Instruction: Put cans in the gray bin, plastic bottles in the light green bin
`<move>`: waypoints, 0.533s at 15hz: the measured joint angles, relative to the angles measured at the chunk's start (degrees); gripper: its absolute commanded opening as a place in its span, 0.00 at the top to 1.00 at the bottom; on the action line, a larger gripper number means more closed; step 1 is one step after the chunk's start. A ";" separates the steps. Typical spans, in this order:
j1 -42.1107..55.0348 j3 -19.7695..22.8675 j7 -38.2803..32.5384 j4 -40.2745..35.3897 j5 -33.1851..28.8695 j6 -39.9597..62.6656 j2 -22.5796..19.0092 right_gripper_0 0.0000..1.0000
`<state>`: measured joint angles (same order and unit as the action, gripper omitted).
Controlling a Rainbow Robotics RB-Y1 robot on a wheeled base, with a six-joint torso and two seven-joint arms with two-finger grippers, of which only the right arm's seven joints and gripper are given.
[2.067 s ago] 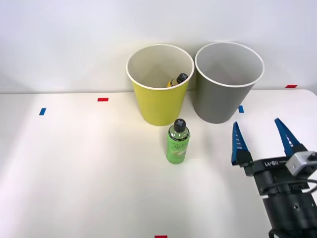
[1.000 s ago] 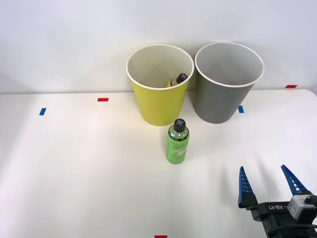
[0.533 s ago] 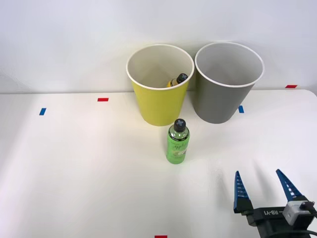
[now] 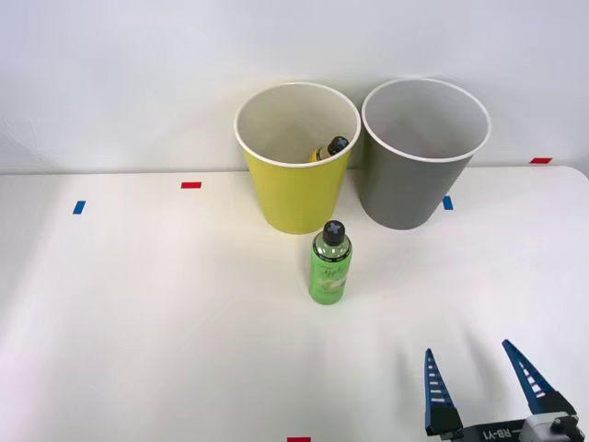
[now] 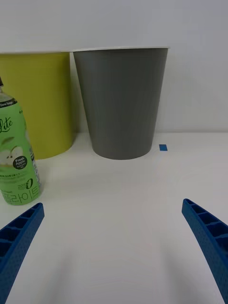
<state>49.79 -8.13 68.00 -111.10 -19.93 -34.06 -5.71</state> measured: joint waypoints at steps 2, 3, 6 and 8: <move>1.87 -0.79 -0.82 0.00 -0.34 -1.72 0.30 0.00; 2.47 -1.12 -1.17 0.08 -0.37 -2.23 0.52 0.00; 1.15 -0.91 -1.36 6.13 -0.38 -8.44 2.03 0.00; 0.33 -0.32 1.05 8.36 -1.47 -11.18 2.85 0.00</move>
<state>50.12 -8.45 69.05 -102.74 -21.40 -45.25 -2.86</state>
